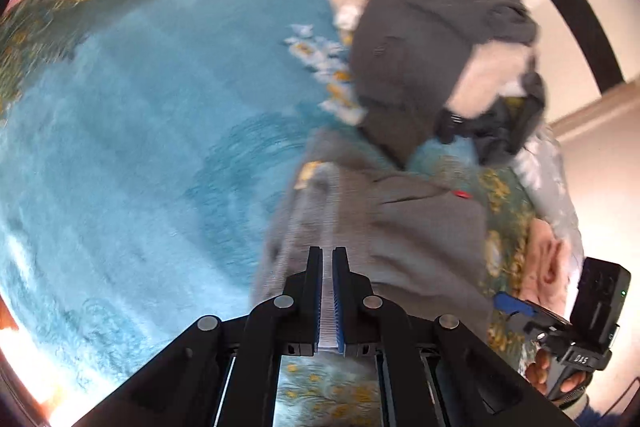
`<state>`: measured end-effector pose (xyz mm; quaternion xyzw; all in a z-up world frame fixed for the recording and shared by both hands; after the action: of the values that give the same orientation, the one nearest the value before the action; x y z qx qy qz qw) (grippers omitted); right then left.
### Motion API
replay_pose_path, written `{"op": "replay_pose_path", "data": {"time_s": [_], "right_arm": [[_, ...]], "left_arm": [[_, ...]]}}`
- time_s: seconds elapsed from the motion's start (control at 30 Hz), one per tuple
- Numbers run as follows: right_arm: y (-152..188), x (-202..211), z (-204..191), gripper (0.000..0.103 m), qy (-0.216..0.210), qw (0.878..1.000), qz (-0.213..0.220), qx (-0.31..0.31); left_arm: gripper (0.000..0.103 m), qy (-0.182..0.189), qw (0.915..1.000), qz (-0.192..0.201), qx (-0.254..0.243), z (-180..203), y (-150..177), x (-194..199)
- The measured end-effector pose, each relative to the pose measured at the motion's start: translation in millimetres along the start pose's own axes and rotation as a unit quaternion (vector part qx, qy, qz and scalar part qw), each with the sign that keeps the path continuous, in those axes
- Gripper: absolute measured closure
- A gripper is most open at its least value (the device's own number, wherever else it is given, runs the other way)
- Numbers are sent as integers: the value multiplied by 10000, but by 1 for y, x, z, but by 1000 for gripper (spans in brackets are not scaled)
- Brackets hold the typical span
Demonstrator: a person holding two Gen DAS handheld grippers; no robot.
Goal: Fold clothes
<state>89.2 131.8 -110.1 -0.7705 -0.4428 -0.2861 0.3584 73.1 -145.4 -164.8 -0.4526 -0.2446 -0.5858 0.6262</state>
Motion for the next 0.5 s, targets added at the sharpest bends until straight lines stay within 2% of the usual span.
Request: {"op": "replay_pose_path", "data": {"time_s": [0.1, 0.13, 0.2, 0.27, 0.37, 0.5], "right_arm": [[6, -4, -16, 43, -231, 9994, -34, 237], [8, -10, -19, 43, -208, 9992, -102, 316], [13, -21, -18, 43, -69, 9992, -158, 369], [15, -35, -11, 43, -59, 9992, -239, 304], [14, -53, -2, 43, -14, 9992, -370, 146], [10, -50, -8, 43, -10, 9990, -425, 102]], "left_arm": [[84, 81, 9991, -171, -386, 28, -4, -15], [75, -14, 9984, -304, -474, 34, -5, -27], [73, -223, 9962, -683, -493, 33, 1, -50], [73, -405, 9909, -1261, -241, 22, 8, -77], [73, -298, 9916, -1255, 58, 16, 1, -78], [73, -191, 9944, -1024, -152, 21, -1, -60]]}}
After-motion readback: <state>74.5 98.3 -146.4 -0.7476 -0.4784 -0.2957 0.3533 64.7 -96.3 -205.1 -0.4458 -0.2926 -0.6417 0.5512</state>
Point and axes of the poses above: each gripper's, at about its wrist camera, not at the fingertips, and x roughly against the way its jaws point, z to its right, y to its underside, the point moved 3 cm from there along -x, roughly the way its jaws point, and after that the axes turned 1 degree about y, right-handed, at the moved point
